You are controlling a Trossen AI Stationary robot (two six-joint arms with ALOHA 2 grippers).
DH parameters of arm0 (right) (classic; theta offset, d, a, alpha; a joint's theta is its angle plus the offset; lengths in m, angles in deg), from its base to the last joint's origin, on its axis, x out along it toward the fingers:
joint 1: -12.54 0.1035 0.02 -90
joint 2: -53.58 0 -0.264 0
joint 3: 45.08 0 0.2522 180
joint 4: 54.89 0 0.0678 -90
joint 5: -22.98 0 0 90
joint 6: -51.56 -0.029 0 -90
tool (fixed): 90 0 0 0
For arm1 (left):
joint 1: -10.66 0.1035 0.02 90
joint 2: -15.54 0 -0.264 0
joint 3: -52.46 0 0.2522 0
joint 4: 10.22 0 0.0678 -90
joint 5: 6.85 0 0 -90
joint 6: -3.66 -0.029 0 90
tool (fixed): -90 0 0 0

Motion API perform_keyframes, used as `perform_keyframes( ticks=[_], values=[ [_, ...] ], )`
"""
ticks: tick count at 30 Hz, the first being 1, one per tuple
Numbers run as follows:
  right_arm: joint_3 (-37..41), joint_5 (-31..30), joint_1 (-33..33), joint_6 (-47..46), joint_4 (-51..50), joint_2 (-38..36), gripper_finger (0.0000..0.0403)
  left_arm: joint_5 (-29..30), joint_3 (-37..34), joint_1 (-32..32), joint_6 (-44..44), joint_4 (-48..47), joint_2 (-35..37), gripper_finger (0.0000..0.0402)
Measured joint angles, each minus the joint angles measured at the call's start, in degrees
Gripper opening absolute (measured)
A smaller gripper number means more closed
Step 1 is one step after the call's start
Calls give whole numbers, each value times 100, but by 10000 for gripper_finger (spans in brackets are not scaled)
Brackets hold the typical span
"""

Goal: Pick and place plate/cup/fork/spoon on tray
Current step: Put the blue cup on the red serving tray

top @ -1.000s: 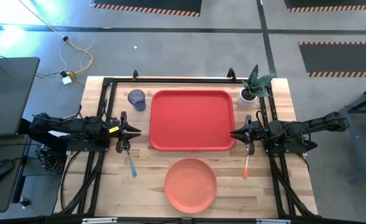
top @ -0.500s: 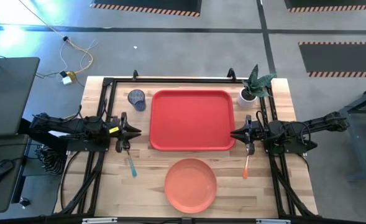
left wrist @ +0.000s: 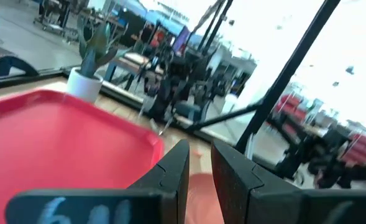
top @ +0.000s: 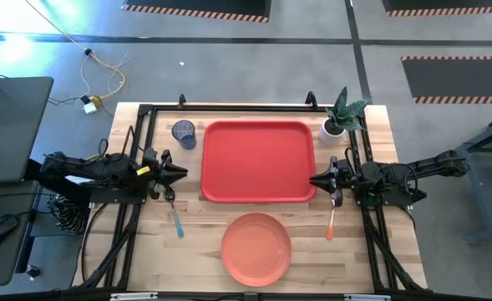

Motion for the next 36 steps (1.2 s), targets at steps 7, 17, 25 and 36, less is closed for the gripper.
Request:
perform_keyframes(
  ticks=[7, 17, 25, 36],
  values=[
    [1, -1, 0, -1023, 367, -2, 58, 382, 0, 0, 840, 541, 0, 58],
    [-22, -470, 0, -1344, 863, -2, 58, 544, 2, 0, 693, 1478, 0, 58],
    [-219, -702, 0, -1275, 1010, 2, 58, 1214, 2, 0, 85, 1904, -2, 58],
    [-234, -710, 0, -554, 2036, -2, 58, 1861, 137, 26, -198, 2019, -15, 58]
  ],
)
